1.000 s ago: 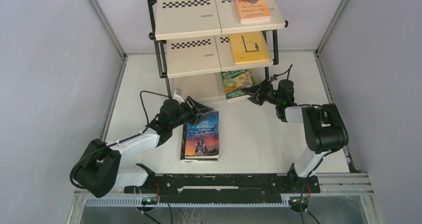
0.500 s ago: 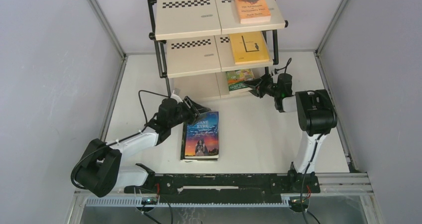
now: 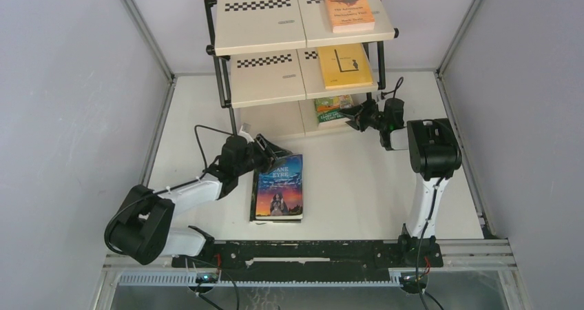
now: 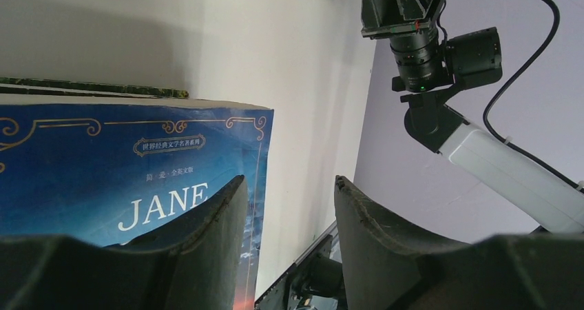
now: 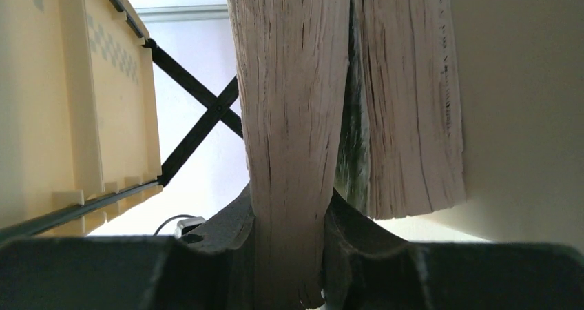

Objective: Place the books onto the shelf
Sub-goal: Place the book on the shelf.

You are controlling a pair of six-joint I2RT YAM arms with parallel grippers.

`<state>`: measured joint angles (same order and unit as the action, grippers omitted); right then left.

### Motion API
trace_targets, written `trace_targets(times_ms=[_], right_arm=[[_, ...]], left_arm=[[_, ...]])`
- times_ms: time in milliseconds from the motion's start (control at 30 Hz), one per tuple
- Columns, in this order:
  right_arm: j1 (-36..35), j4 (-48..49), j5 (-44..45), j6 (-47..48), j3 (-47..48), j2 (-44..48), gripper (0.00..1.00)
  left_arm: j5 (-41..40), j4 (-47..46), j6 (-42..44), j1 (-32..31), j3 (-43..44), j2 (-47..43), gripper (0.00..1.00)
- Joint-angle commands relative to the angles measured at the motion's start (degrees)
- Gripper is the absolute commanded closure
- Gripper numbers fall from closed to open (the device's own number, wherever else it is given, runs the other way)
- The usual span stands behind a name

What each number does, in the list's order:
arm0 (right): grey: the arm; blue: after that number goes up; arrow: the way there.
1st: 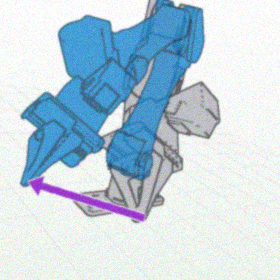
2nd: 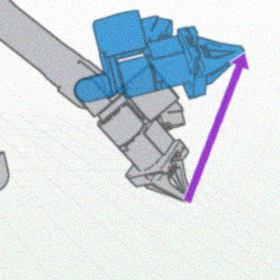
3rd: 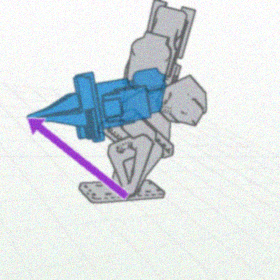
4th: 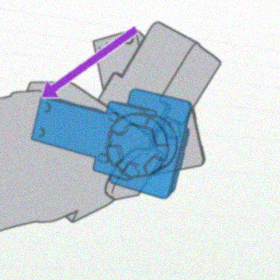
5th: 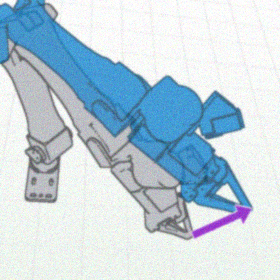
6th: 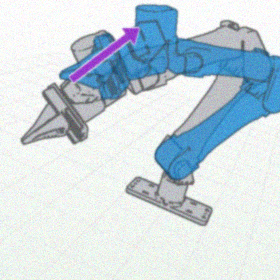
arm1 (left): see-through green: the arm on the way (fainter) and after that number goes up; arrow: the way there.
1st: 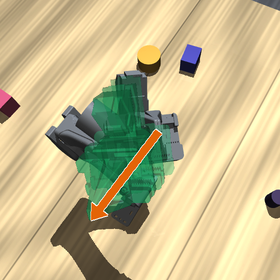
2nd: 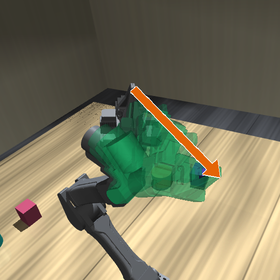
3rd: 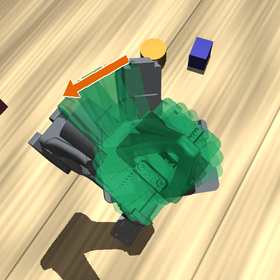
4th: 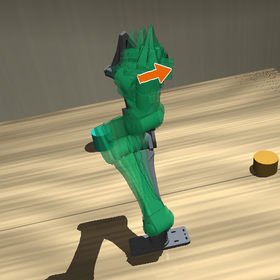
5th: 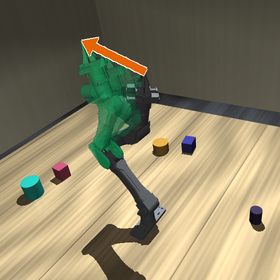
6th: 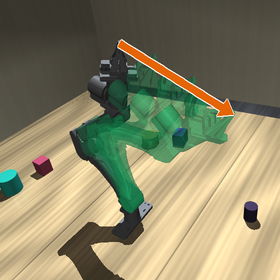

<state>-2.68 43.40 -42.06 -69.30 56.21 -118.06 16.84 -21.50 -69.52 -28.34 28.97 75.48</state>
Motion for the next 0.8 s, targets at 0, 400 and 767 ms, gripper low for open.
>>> trace_targets(times_ms=[0,400,767], right_arm=[[0.9,2.3,0.2,1.6,3.4,-0.3,0.81],[1.2,-3.2,-1.7,4.6,5.9,-1.1,0.48],[1.1,-11.3,-2.7,8.6,6.6,1.2,0.43]], left_arm=[[0.9,-3.1,-0.1,0.4,3.7,1.0,0.46],[0.7,-4.5,-1.6,0.3,4.8,2.9,0.46],[0.5,-5.4,-2.4,0.0,5.3,3.1,0.46]])
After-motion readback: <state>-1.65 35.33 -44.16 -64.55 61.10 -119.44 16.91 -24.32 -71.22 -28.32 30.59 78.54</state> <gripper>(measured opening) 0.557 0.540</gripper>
